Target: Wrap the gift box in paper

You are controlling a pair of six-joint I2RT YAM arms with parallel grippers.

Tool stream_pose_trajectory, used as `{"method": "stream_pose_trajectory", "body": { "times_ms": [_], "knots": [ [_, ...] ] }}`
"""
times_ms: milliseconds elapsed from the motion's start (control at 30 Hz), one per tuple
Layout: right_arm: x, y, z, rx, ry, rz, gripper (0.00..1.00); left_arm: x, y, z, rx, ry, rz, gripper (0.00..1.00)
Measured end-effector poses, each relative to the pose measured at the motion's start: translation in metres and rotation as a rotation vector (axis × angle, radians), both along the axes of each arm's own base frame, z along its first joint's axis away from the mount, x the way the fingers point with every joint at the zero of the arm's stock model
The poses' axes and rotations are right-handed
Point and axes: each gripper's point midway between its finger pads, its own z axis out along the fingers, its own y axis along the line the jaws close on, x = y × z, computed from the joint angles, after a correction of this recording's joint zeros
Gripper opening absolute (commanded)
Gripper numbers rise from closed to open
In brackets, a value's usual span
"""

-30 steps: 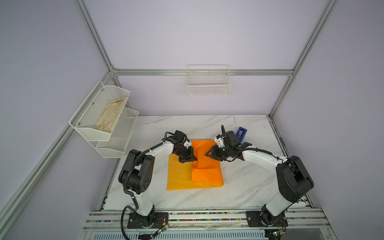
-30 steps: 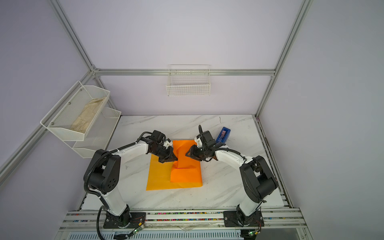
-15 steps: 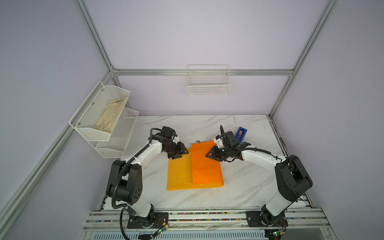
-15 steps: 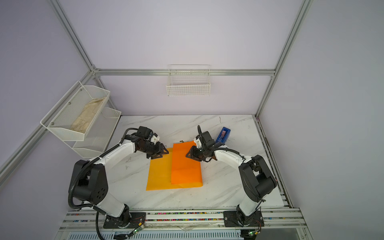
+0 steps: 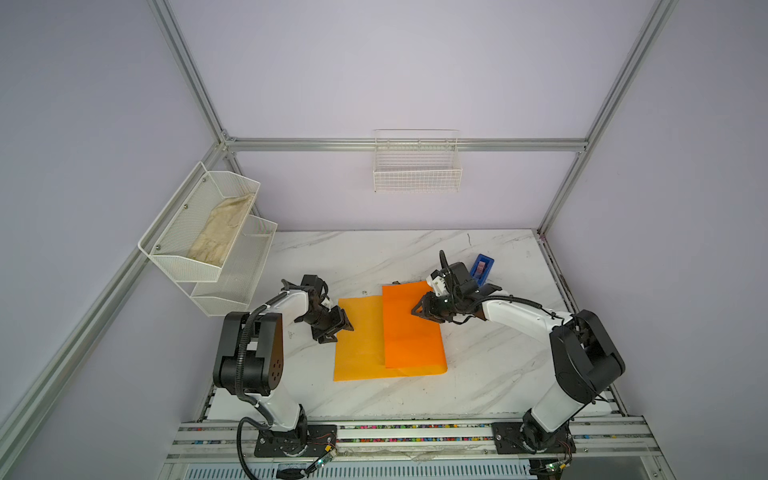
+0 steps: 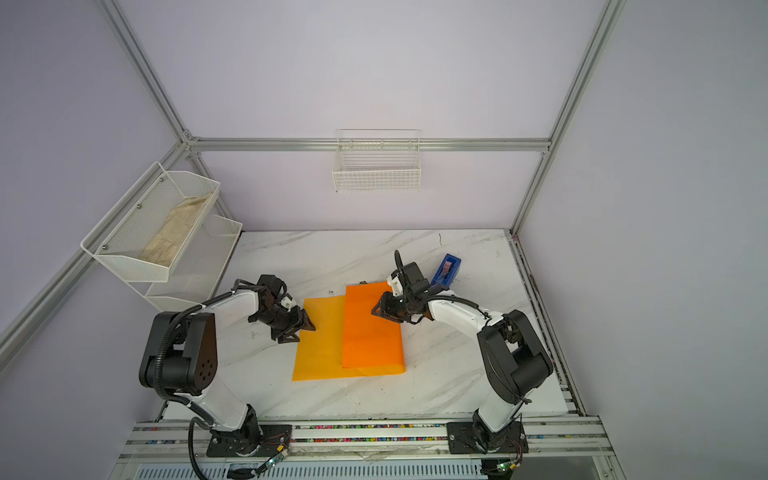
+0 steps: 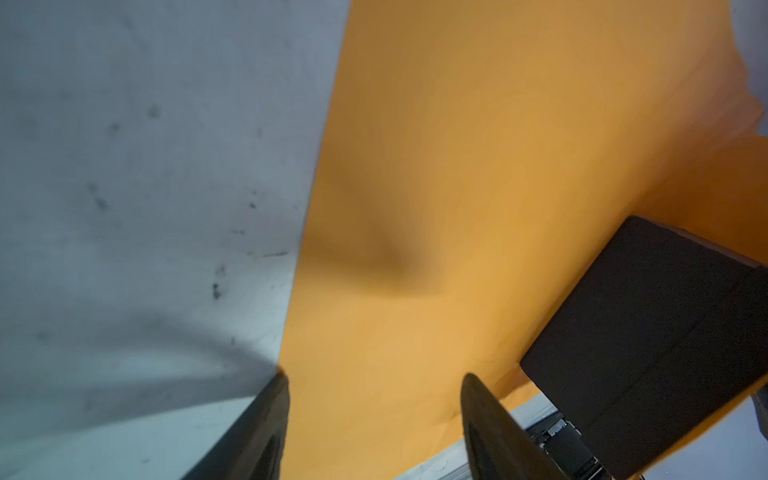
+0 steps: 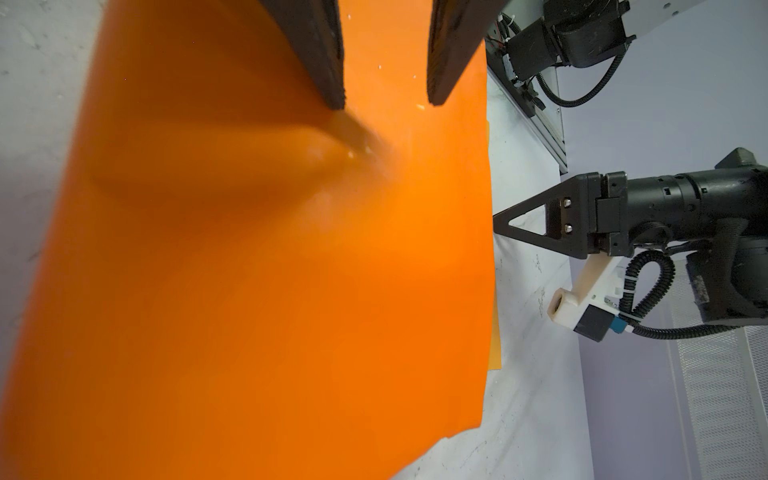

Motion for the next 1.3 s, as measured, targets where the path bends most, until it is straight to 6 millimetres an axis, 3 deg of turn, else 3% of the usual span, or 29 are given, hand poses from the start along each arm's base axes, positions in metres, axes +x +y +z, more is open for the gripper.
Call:
{"method": "stream_pose_trajectory", "body": {
  "times_ms": [633,767,1067,1200,1300],
  "knots": [
    [0.000,0.000,0.000,-0.002,0.000,-0.001,0.38,-0.002,0.016,-0.003,0.122,-0.022,-0.031,0.70],
    [0.000,0.000,0.000,-0.002,0.000,-0.001,0.37,0.000,0.009,-0.002,0.074,-0.025,-0.033,0.69],
    [0.000,0.000,0.000,-0.002,0.001,-0.002,0.37,0.008,-0.028,0.006,-0.158,-0.089,-0.052,0.68],
    [0.000,0.000,0.000,-0.002,0.000,-0.002,0.37,0.008,-0.031,0.007,-0.164,-0.103,-0.055,0.67],
    [0.000,0.000,0.000,-0.001,0.001,-0.002,0.37,0.004,-0.018,0.005,-0.068,-0.099,-0.048,0.68]
  ]
}}
